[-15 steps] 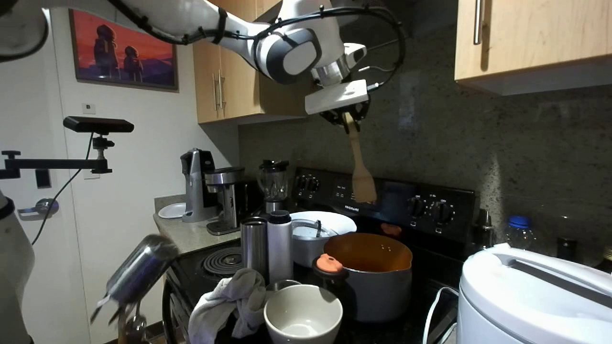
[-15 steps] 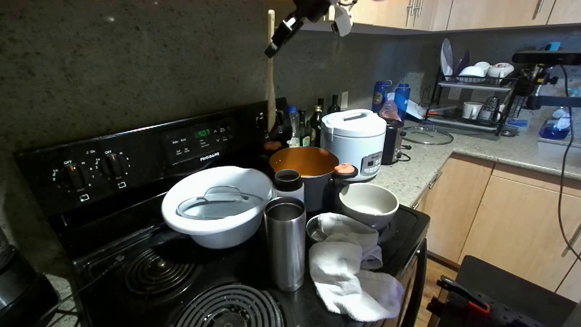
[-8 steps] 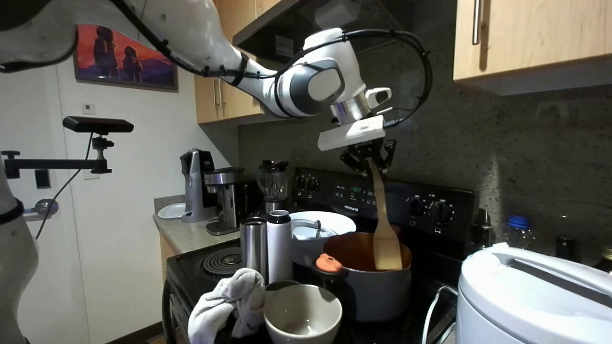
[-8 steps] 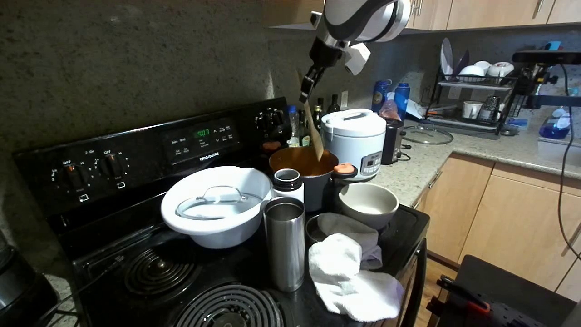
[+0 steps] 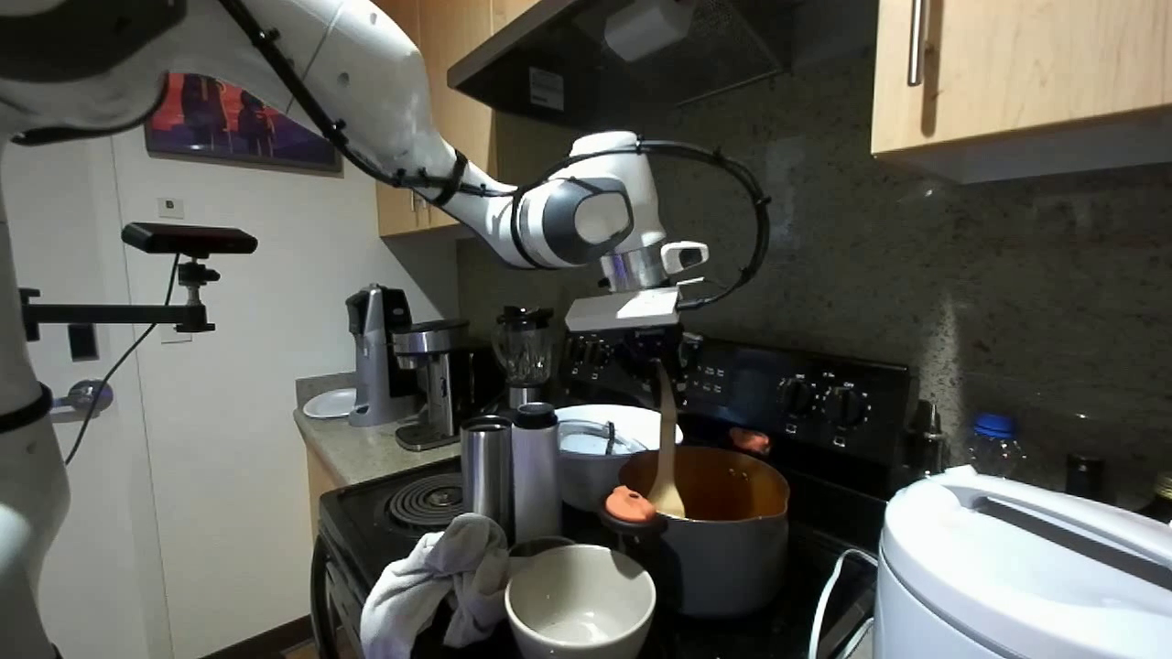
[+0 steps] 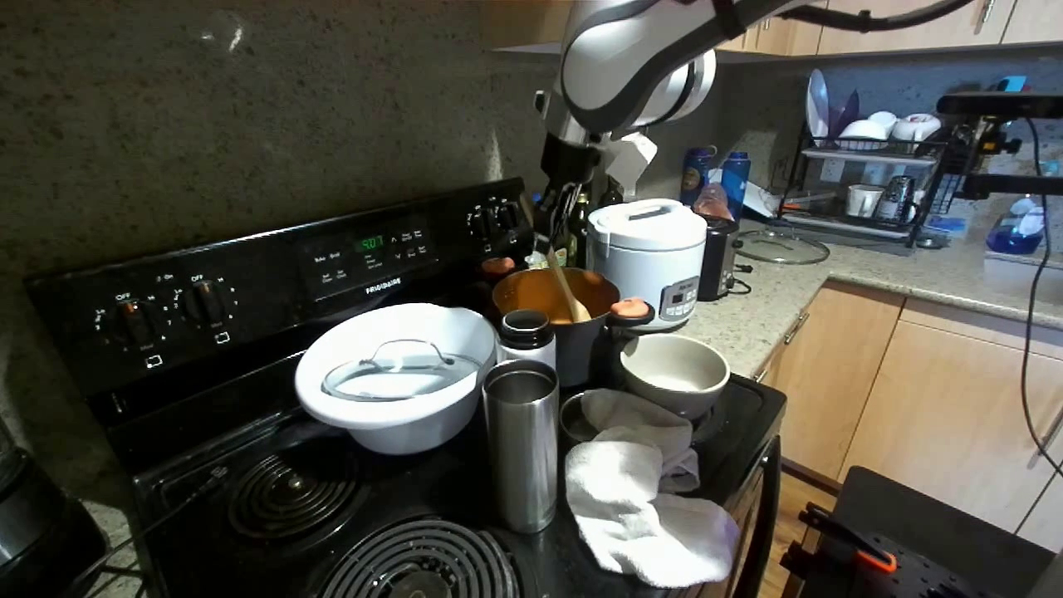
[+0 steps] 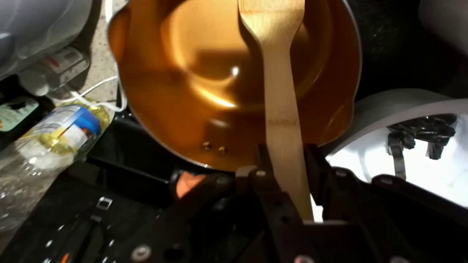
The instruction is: Take the lid off the pot, put it in the bowl then use a wooden spatula to stir in the pot
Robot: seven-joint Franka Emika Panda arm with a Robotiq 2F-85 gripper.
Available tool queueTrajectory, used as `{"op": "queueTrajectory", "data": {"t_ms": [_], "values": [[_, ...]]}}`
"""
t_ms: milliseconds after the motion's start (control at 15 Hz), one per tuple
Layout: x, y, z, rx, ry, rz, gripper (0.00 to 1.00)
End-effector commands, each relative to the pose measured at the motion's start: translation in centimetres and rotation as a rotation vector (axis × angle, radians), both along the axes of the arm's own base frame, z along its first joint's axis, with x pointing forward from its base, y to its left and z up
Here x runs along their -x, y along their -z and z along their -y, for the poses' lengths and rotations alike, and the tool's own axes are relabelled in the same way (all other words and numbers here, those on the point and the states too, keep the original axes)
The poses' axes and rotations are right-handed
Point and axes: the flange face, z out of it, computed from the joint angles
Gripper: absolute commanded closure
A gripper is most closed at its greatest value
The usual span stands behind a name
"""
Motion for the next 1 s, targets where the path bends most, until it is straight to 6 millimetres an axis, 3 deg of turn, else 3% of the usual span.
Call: {"op": "queueTrajectory", "data": {"t_ms": [0, 67, 200, 467, 933], "values": [[0.1, 5.2, -2.2, 0.007, 0.052, -0.064, 0.92], [-0.1, 6.3, -2.3, 0.024, 0.062, -0.087, 0.92], [-0.2, 6.6, -1.2, 0.073, 0.109, -0.124, 0.92], [-1.1, 5.5, -0.4, 0.118, 0.162, -0.068, 0.92], [-1.5, 3.9, -0.5, 0.014, 0.241, 0.055, 0.92]]}}
